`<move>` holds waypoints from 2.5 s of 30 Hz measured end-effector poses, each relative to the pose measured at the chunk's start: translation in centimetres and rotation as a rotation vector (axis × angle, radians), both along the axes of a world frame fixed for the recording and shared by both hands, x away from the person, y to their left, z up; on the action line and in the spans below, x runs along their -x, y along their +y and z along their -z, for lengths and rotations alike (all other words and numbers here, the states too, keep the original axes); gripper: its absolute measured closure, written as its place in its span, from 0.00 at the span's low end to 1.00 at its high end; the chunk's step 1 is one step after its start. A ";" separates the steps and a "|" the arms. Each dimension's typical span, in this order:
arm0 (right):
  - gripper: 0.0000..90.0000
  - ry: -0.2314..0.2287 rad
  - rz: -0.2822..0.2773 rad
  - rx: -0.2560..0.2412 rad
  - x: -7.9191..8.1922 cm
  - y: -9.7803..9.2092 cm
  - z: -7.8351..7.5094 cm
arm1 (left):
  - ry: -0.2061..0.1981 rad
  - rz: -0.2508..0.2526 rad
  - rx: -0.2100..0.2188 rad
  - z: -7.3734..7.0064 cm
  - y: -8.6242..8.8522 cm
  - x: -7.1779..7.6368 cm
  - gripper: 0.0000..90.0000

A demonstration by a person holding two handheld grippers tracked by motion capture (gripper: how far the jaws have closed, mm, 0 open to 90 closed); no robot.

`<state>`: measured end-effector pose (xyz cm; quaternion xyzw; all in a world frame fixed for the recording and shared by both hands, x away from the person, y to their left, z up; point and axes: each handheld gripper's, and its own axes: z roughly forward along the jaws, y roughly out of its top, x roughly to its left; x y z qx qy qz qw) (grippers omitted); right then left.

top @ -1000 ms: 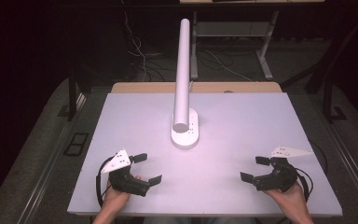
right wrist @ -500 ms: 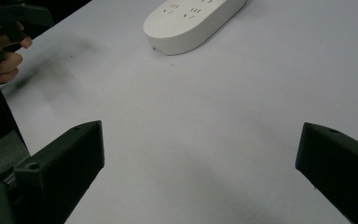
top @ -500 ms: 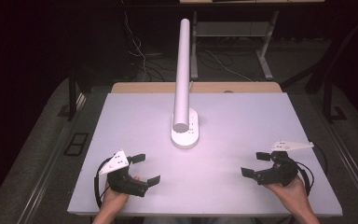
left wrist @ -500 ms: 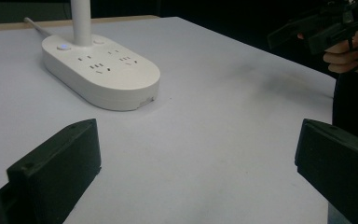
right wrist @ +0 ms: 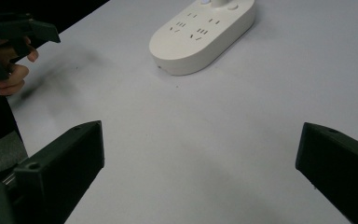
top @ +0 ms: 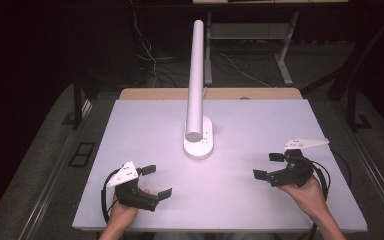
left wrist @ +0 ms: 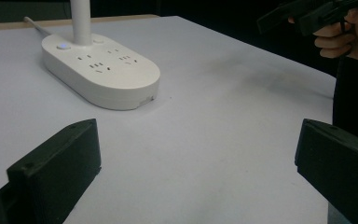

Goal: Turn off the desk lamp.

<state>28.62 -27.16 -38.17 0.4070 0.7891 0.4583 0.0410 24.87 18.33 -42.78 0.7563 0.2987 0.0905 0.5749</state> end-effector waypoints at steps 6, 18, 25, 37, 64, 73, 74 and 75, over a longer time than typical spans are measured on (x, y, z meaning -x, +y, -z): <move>0.01 0.006 -0.021 0.015 -1.0 0.7 -0.7 | -0.002 -0.001 0.003 0.0 0.1 0.0 0.00; 0.01 0.013 -0.046 0.035 -2.5 1.5 -1.2 | -0.003 0.000 0.003 0.0 0.0 0.0 0.00; 0.01 0.021 -0.070 0.056 -3.6 2.7 -1.6 | -0.007 0.010 0.002 -0.1 -0.3 0.1 0.00; 0.01 0.011 -0.110 0.095 -5.6 4.8 -2.5 | -0.006 0.004 0.000 0.0 -0.2 0.0 0.00; 0.01 0.028 -0.110 0.107 -11.9 7.5 -3.7 | -0.005 0.013 0.002 0.0 -0.1 0.0 0.00; 0.01 0.039 -0.104 0.098 -13.7 8.2 -3.1 | -0.005 0.015 -0.001 0.0 0.0 -0.1 0.00; 0.01 0.039 -0.104 0.098 -13.7 8.2 -3.1 | -0.005 0.016 -0.001 -0.1 0.0 -0.1 0.00; 0.01 0.037 -0.106 0.098 -13.8 8.3 -3.1 | -0.005 0.017 -0.001 -0.1 0.0 -0.1 0.00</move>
